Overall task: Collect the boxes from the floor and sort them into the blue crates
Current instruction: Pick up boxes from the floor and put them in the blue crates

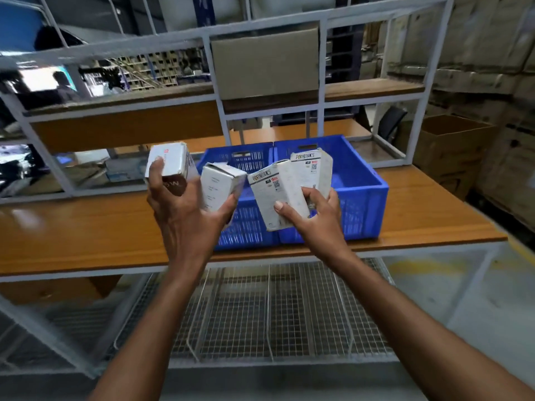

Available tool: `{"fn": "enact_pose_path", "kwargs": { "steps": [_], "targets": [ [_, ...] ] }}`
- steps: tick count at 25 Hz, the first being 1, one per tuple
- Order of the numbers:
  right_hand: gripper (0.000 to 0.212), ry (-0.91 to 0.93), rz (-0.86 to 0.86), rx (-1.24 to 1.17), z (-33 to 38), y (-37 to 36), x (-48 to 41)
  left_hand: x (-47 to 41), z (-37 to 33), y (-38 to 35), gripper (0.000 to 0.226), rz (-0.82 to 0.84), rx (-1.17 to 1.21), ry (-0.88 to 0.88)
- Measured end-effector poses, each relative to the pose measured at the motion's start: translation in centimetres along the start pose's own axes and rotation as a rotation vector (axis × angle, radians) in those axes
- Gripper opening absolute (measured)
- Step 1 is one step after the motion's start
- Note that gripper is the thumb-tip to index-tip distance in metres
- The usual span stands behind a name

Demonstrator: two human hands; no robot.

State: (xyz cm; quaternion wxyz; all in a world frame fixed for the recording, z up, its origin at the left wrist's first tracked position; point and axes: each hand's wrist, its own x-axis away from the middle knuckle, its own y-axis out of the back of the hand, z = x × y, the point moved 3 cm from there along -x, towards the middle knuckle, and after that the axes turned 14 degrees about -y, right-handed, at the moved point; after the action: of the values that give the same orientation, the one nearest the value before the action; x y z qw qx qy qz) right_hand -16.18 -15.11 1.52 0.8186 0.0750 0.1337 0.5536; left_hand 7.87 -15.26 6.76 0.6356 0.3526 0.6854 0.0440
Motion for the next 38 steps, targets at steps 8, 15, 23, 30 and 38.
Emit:
{"fn": "enact_pose_path", "kwargs": {
  "steps": [8, 15, 23, 30, 38],
  "targets": [
    [0.064, -0.04, -0.227, 0.138, 2.0, -10.8, -10.3, -8.6, 11.2, -11.1, 0.063, 0.072, 0.094, -0.025],
    [0.066, -0.212, -0.446, 0.383, 3.9, -17.7, -14.9, -13.5, 16.0, -19.5, 0.057, 0.261, 0.115, -0.005],
    [0.064, -0.248, -0.451, 0.646, 3.3, -22.5, -18.0, -14.1, 20.1, -24.7, 0.078, 0.595, -0.02, -0.002],
    [0.066, -0.292, -0.279, 0.802, 2.2, -23.9, -19.5, -12.9, 21.5, -27.5, 0.104, 0.732, -0.129, -0.005],
    [0.082, -0.367, -0.132, 0.852, 1.5, -24.0, -19.9, -11.9, 21.8, -28.7, 0.108, 0.915, -0.088, 0.022]
  ]
}}
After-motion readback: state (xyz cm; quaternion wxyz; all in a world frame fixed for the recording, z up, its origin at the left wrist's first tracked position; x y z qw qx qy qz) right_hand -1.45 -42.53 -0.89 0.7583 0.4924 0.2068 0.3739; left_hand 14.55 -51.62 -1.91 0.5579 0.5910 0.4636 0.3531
